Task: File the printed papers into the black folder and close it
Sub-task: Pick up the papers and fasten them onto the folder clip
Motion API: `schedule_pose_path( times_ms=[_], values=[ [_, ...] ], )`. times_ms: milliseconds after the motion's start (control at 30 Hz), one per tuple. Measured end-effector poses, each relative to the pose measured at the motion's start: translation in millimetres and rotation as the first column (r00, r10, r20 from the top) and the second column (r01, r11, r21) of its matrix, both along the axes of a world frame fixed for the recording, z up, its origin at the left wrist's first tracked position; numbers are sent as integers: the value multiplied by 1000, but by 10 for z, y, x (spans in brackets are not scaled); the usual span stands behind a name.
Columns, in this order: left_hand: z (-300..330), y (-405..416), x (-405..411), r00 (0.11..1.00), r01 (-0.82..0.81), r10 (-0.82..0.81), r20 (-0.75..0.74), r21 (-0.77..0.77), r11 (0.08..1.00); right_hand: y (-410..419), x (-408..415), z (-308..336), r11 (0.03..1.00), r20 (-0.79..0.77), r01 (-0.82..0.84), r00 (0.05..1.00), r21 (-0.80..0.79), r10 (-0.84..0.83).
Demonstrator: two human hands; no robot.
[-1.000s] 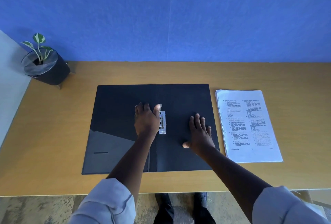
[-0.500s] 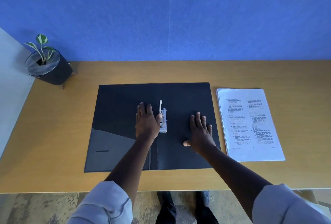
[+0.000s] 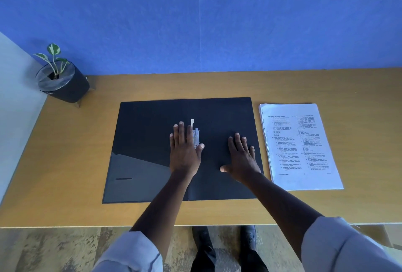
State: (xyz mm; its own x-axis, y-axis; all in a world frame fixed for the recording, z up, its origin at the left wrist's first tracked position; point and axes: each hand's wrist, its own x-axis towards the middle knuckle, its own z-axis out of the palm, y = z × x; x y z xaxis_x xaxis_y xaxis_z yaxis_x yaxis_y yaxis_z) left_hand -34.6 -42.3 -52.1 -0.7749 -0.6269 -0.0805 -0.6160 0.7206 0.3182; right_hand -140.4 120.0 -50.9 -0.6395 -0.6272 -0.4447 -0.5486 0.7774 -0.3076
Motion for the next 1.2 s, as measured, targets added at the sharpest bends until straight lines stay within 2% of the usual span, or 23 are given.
schedule_pose_path(
  times_ms=[167,367,767,1200],
  values=[
    [60,209,-63,997,72,-73,-14,-53,996,151,-51,6,995,-45,-14,999,-99,10],
    [114,522,-234,991,134,-134,-8,15,991,375,-194,65,987,-118,-13,993,-160,-6],
    [190,1178,-632,962,265,-273,22,167,950,1170,-687,161,986,-190,106,973,-128,-130],
    [256,1750,-1021,931,342,-363,40,257,904,1926,-1082,149,966,-173,222,955,-132,-243]
  ],
)
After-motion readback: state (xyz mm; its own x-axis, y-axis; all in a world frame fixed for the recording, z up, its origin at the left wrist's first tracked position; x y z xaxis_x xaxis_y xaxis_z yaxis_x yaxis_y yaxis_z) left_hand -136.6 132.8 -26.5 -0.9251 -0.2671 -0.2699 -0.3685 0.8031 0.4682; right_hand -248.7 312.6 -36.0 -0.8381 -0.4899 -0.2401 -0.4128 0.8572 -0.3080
